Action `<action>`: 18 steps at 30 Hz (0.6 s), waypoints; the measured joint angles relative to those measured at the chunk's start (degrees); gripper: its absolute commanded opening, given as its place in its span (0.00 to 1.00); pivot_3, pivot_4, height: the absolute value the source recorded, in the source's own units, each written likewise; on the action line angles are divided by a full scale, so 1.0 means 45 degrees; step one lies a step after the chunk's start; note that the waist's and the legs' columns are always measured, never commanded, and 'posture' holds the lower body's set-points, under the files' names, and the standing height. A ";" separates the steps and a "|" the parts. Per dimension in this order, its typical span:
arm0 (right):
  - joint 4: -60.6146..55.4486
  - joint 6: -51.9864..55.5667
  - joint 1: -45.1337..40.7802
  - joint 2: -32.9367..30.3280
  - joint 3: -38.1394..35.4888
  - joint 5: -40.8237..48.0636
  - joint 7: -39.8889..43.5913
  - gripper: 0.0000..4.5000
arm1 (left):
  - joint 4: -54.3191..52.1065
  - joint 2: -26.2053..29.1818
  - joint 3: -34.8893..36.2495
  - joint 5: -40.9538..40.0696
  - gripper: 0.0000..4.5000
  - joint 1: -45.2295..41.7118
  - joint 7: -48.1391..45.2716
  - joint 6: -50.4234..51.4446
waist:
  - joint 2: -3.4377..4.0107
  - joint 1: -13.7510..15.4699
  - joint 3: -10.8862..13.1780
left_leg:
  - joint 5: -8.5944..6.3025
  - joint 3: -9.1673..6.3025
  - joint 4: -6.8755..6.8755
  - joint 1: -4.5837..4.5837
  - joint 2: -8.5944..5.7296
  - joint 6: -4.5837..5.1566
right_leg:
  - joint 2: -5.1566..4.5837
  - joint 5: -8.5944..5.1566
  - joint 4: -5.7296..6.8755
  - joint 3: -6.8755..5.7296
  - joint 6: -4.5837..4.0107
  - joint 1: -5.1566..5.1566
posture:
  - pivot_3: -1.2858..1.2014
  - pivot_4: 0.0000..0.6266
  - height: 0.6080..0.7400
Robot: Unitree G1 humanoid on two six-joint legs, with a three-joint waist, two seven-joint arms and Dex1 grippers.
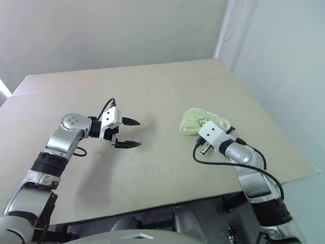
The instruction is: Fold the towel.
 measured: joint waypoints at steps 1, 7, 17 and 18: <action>-0.0429 0.0249 0.0193 -0.0152 -0.0030 0.0257 0.0329 0.01 | 0.0018 -0.0004 -0.0004 0.0011 1.00 -0.0003 0.0000 -0.0031 | 0.0000 -0.0004 0.0000 | 0.0000 0.0000 -0.0001 0.0003 0.0000 0.0000 | 0.0001 0.0000 0.0001 0.0000 0.0000 0.0000 | 0.52 0.00 1.00; -0.1969 0.2388 0.0612 -0.0447 -0.0514 0.1915 0.1681 0.01 | 0.0097 -0.0031 -0.0136 0.0053 1.00 -0.0005 0.0001 -0.0256 | -0.0001 -0.0004 -0.0001 | 0.0001 -0.0002 0.0004 0.0015 0.0000 -0.0001 | 0.0003 0.0002 0.0011 0.0000 0.0000 0.0012 | 0.52 0.00 1.00; -0.2448 0.2934 0.0649 -0.0844 -0.1018 0.2886 0.1852 0.72 | 0.0624 -0.0137 -0.0268 0.0295 1.00 -0.0110 0.0009 -0.0528 | -0.0003 0.0000 -0.0001 | 0.0000 -0.0001 0.0001 0.0008 0.0000 -0.0001 | 0.0003 0.0000 0.0004 -0.0001 0.0000 0.0007 | 0.52 0.00 1.00; -0.2614 0.2995 0.0722 -0.0892 -0.1039 0.3059 0.1987 0.81 | 0.0635 -0.0141 -0.0267 0.0300 1.00 -0.0129 0.0003 -0.0546 | -0.0004 -0.0001 -0.0002 | 0.0000 -0.0001 0.0002 0.0009 0.0000 0.0000 | 0.0003 0.0000 0.0004 0.0000 0.0000 0.0007 | 0.52 0.00 1.00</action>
